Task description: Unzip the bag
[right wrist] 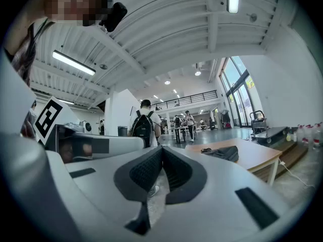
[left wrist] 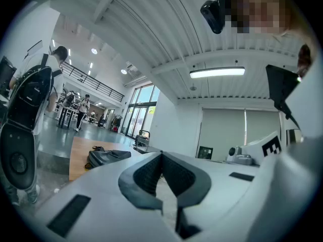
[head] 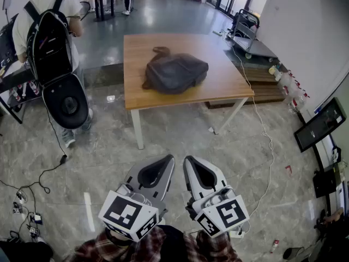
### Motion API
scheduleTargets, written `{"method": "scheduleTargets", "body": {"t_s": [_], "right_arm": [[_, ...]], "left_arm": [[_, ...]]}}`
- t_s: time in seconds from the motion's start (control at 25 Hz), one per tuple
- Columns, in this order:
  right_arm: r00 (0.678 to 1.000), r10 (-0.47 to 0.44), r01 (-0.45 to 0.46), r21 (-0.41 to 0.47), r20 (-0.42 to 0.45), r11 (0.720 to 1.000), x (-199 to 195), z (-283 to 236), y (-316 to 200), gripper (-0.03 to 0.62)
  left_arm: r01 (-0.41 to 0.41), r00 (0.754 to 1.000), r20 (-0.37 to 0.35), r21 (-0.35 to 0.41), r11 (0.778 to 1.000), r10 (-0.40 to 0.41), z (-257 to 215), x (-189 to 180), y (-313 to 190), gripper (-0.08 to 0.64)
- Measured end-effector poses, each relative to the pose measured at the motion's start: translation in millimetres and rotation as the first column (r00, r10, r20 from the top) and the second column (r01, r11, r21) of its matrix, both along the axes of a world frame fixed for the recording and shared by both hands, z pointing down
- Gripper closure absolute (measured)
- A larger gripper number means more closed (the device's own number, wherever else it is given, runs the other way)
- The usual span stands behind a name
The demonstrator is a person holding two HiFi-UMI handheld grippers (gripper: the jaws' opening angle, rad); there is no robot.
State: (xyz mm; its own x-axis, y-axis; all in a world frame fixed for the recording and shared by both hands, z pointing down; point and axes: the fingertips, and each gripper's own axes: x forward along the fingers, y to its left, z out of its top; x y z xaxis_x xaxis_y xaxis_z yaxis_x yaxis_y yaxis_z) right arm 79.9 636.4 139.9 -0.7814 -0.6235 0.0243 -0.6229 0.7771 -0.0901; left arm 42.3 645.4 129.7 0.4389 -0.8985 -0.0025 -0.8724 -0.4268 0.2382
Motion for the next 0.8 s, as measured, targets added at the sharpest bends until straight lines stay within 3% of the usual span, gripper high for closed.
{"method": "scheduleTargets", "body": {"t_s": [0.24, 0.6, 0.8], "right_arm": [[1.000, 0.018, -0.018, 0.003, -0.003, 1.000, -33.8, 11.4, -73.5, 0.581], [0.998, 0.061, -0.061, 0.036, 0.001, 0.997, -114.6, 6.3, -212.4, 0.581], [0.995, 0.100, -0.100, 0.012, -0.015, 0.995, -163.2, 16.1, -262.6, 0.581]], "left_arm": [[-0.015, 1.000, -0.002, 0.000, 1.000, 0.015, 13.9, -35.0, -72.5, 0.551], [-0.080, 0.997, 0.018, 0.041, 0.996, 0.079, 5.5, -109.2, -211.0, 0.551], [-0.115, 0.993, -0.004, 0.011, 0.993, 0.115, 18.2, -163.2, -264.9, 0.551]]}}
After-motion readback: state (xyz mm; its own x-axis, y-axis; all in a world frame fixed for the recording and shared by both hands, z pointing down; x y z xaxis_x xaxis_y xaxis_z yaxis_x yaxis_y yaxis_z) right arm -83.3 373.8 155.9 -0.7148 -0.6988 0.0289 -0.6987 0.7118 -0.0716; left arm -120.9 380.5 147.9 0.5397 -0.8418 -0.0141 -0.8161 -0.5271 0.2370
